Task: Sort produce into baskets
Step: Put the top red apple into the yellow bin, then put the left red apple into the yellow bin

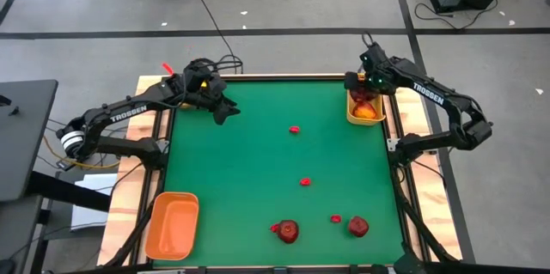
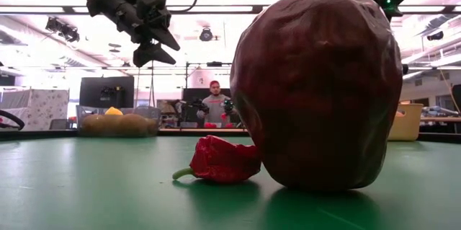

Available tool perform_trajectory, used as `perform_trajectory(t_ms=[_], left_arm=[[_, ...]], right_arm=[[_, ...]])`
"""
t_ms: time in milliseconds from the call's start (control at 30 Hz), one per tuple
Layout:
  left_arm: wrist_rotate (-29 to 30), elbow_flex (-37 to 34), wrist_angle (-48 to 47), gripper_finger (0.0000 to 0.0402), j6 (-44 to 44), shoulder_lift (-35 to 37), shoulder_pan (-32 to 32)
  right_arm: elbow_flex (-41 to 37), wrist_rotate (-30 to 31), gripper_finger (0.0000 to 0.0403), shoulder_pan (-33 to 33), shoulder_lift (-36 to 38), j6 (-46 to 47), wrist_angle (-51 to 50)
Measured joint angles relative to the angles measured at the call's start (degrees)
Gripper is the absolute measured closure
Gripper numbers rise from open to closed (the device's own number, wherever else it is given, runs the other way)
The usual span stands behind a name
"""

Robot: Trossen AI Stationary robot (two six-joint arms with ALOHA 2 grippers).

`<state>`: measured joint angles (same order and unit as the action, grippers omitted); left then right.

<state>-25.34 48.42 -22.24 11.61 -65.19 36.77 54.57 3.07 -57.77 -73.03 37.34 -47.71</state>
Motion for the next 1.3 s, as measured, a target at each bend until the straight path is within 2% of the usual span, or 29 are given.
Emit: perform_trajectory(t_ms=[167, 300, 433, 600, 733, 900, 1167, 1300], left_arm=[[-1.28, 0.0, -0.12, 0.0178, 0.58, 0.0, 0.0], [-4.71, 0.0, -0.43, 0.0178, -1.65, 0.0, 0.0], [-8.25, 0.01, 0.2, 0.0178, -7.37, 0.0, -0.13], [-8.92, 0.02, 3.76, 0.0178, -12.97, -0.13, -0.81], [-9.59, 0.02, 9.58, 0.0178, -12.75, -0.16, -1.34], [-10.34, 0.07, 19.45, 0.0179, -8.94, -1.69, -6.0], [-3.27, 0.09, 35.86, 0.0179, -0.24, -5.57, -17.03], [2.24, 0.09, 42.21, 0.0178, 0.82, -7.6, -22.95]], right_arm=[[0.71, 0.12, 0.0037, -0.02, 0.03, 9.93, 0.6], [1.64, -3.93, 0.004, 2.53, 0.2, 10.77, 1.77], [2.03, -7.74, 0.0046, 9.07, 0.22, 13.46, 9.09], [2.06, -7.41, 0.0053, 19.16, 0.24, 19.46, 17.08], [2.08, -6.95, 0.006, 26.65, 0.24, 20.16, 19.58], [2.08, -7.69, 0.008, 36.57, 0.24, 19.91, 19.55], [2.08, -7.88, 0.0103, 49.11, 0.24, 17.44, 19.83], [2.08, -11.62, 0.0105, 54.18, 0.48, 14.27, 19.81]])
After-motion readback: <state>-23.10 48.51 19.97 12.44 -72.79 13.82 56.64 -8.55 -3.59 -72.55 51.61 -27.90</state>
